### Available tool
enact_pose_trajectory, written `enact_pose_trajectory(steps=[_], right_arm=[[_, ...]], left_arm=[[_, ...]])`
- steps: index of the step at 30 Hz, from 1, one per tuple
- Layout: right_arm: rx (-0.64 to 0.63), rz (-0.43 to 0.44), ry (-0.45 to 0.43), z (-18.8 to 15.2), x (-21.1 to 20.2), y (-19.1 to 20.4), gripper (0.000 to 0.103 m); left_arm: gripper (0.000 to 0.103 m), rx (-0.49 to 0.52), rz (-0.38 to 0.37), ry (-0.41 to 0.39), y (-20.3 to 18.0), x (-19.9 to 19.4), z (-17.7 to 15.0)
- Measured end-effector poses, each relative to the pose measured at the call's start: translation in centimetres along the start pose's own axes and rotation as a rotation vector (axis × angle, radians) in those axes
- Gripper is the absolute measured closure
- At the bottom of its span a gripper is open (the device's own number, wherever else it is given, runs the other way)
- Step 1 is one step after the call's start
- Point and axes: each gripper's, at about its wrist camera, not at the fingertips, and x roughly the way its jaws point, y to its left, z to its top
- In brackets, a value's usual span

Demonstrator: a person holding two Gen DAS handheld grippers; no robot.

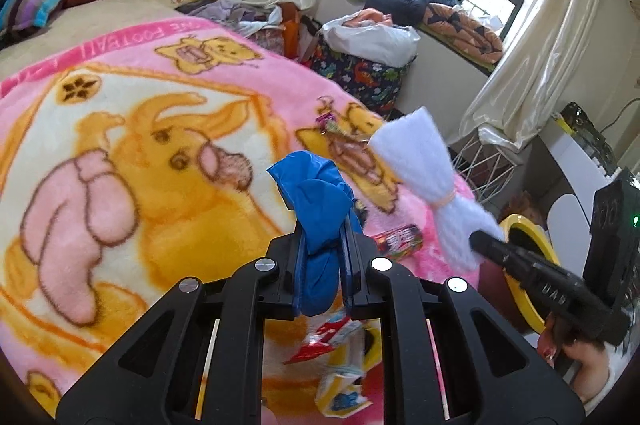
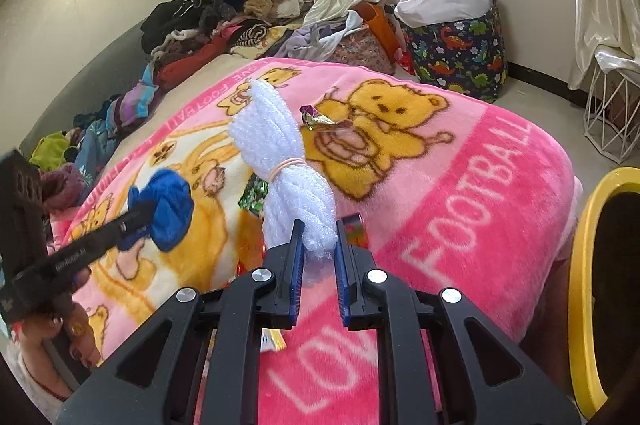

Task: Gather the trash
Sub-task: 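Carry the blue glove and white foam net over the yellow bin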

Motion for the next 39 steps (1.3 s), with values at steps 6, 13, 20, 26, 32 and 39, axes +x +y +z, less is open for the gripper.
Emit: enact_pose_trajectory(steps=[6, 13, 20, 26, 32, 39], right_arm=[[0.000, -0.028, -0.033, -0.1, -2.8, -0.5, 0.089], [0.034, -0.066, -0.091, -0.4, -6.3, -2.0, 0.089], [0.054, -0.088, -0.120, -0.8, -8.1, -3.1, 0.089], [0.090, -0.098, -0.132, -1.3, -9.1, -4.5, 0.089], [0.128, -0.117, -0.160, -1.4, -10.3, -5.7, 0.089], [0.162, -0.137, -0.188, -1.9, -11.7, -7.2, 0.089]], left_arm=[[0.094, 0.023, -0.036, -0.015, -2.0, -0.1, 0.4], [0.094, 0.061, -0.087, -0.024, -4.6, -0.5, 0.4], [0.094, 0.106, -0.102, -0.024, -6.7, -0.5, 0.6], [0.094, 0.154, -0.098, -0.026, -8.1, -0.4, 0.6], [0.094, 0.195, -0.108, -0.024, -9.9, -0.2, 0.6], [0.094, 0.222, -0.134, -0.019, -11.8, 0.3, 0.4]])
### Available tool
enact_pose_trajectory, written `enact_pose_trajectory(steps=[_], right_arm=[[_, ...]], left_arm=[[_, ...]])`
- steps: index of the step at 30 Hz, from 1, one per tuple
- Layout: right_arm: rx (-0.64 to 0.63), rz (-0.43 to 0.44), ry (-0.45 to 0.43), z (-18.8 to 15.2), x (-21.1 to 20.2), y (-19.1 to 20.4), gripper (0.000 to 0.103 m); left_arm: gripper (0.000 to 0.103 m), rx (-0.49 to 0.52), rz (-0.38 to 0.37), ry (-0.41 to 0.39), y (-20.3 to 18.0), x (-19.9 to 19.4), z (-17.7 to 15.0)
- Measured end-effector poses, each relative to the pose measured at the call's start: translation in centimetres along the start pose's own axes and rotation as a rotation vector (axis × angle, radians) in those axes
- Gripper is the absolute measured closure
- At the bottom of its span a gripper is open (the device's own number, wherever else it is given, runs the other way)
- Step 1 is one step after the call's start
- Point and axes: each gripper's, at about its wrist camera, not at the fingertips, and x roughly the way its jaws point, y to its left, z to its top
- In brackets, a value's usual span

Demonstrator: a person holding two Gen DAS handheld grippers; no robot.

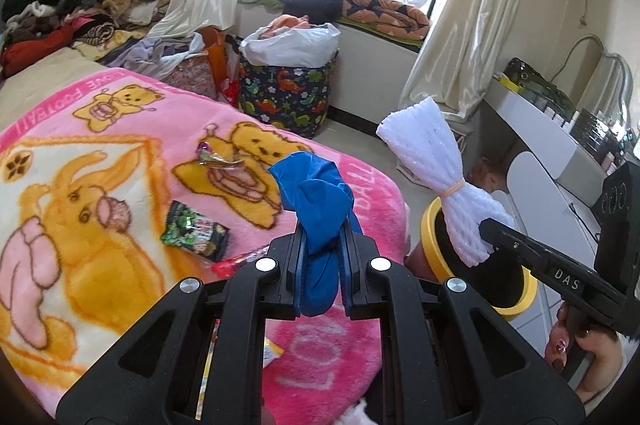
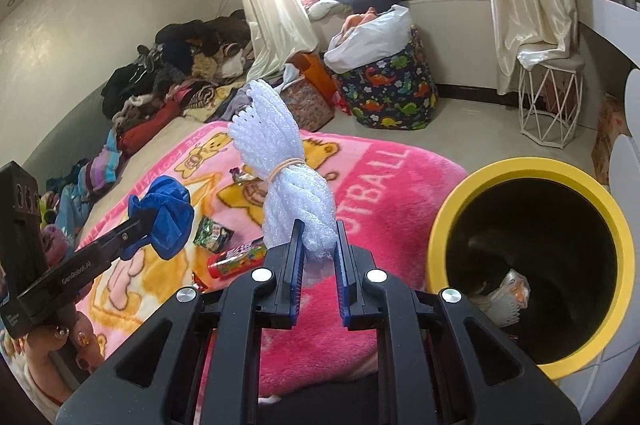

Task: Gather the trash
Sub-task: 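Carry the blue glove and white foam net over the yellow bin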

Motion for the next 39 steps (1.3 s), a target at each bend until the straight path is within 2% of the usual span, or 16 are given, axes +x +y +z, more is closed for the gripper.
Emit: enact_pose_trajectory(steps=[22, 29, 39], right_arm=[[0.115, -0.068, -0.063, -0.1, -3.2, -4.2, 0.089], [0.144, -0.121, -0.084, -0.5, -4.3, -5.8, 0.089], [0.219, -0.213, -0.125, -1.1, -6.6, -10.4, 0.089]], left_arm=[[0.094, 0.116, -0.071, 0.011, -6.5, 1.7, 0.3], [0.094, 0.153, -0.118, 0.023, -9.7, 2.8, 0.4], [0.094, 0.213, -0.194, 0.046, -14.9, 4.8, 0.2]])
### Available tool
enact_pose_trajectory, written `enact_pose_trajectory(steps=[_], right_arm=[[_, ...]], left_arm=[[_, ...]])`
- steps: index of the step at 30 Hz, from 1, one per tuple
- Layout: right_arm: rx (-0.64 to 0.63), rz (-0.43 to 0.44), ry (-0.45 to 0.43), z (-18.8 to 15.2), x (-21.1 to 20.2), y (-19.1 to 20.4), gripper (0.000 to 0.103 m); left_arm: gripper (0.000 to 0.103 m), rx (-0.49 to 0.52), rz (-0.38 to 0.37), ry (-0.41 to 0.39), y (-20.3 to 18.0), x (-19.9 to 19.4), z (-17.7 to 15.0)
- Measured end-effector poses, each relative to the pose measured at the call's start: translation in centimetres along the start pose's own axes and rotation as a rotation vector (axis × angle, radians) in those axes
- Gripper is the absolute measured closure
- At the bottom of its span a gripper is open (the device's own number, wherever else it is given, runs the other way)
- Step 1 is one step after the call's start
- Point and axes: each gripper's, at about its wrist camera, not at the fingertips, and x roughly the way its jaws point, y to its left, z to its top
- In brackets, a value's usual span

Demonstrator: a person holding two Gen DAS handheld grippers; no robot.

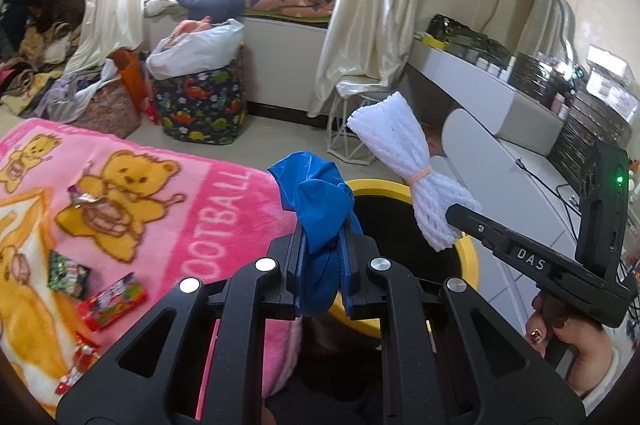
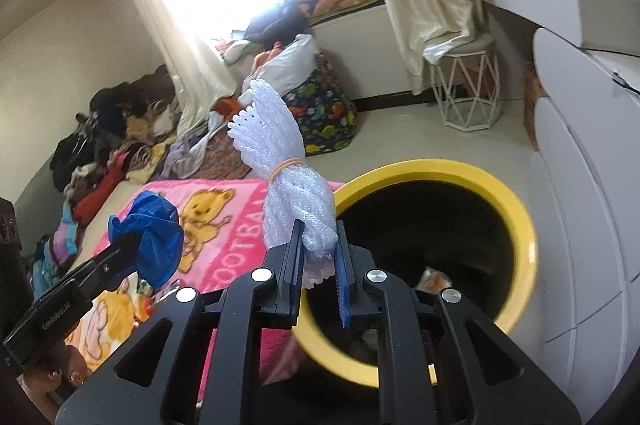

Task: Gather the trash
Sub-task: 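Carry the blue glove and white foam net over the yellow bin, then open both tools to drop the glove and foam net into the bin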

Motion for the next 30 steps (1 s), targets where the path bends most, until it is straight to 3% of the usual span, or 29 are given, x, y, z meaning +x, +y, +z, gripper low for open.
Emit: enact_pose_trajectory(steps=[30], right_arm=[[0.170, -0.118, -0.016, -0.7, -1.7, -7.4, 0.089]], left_arm=[[0.094, 0.133, -0.100, 0.098, -7.4, 4.7, -0.7]])
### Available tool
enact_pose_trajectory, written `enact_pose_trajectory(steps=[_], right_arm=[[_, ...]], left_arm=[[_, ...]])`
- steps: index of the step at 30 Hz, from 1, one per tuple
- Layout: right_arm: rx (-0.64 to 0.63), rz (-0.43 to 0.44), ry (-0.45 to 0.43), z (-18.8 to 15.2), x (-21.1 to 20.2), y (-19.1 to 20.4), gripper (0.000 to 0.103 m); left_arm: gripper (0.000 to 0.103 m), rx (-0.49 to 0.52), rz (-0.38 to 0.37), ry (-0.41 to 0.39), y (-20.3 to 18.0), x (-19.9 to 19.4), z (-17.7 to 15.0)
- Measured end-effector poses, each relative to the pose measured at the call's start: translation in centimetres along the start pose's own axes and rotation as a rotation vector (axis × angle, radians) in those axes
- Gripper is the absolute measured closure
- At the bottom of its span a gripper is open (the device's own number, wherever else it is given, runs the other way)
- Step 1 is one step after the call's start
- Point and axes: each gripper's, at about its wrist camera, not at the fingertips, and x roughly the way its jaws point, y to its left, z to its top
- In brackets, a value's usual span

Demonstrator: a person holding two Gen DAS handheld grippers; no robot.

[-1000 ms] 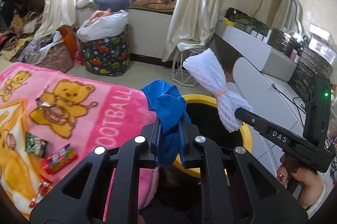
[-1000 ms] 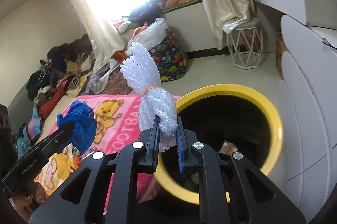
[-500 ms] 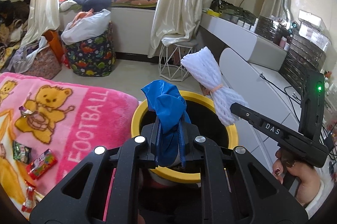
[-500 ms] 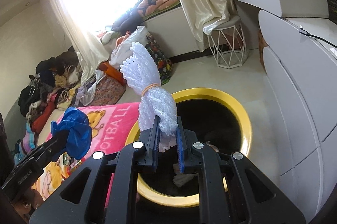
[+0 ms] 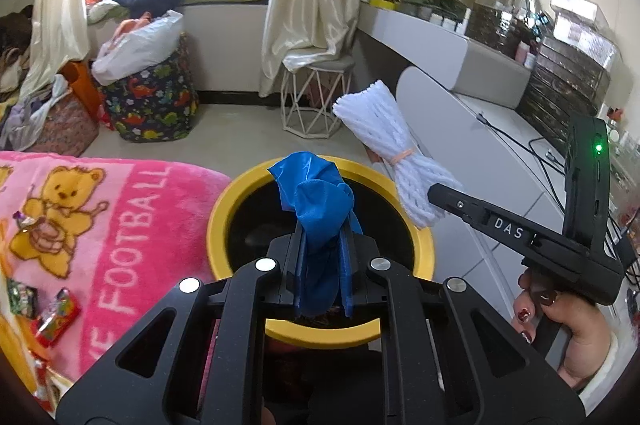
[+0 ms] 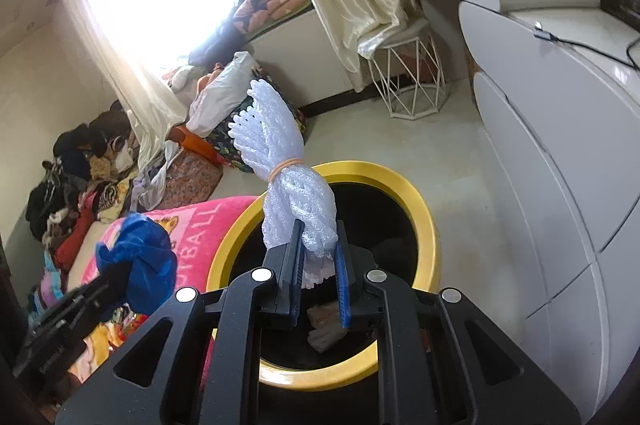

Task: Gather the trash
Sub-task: 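Open both tools to drop the glove and foam net into the bin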

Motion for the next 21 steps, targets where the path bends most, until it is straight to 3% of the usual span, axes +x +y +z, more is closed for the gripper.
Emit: enact_pose_trajectory(steps=[21], right_arm=[[0.034, -0.034, 0.056, -0.8, 2.0, -1.8, 0.089]], left_arm=[[0.094, 0.048, 0.029, 0.142, -0.1, 7.2, -0.4]])
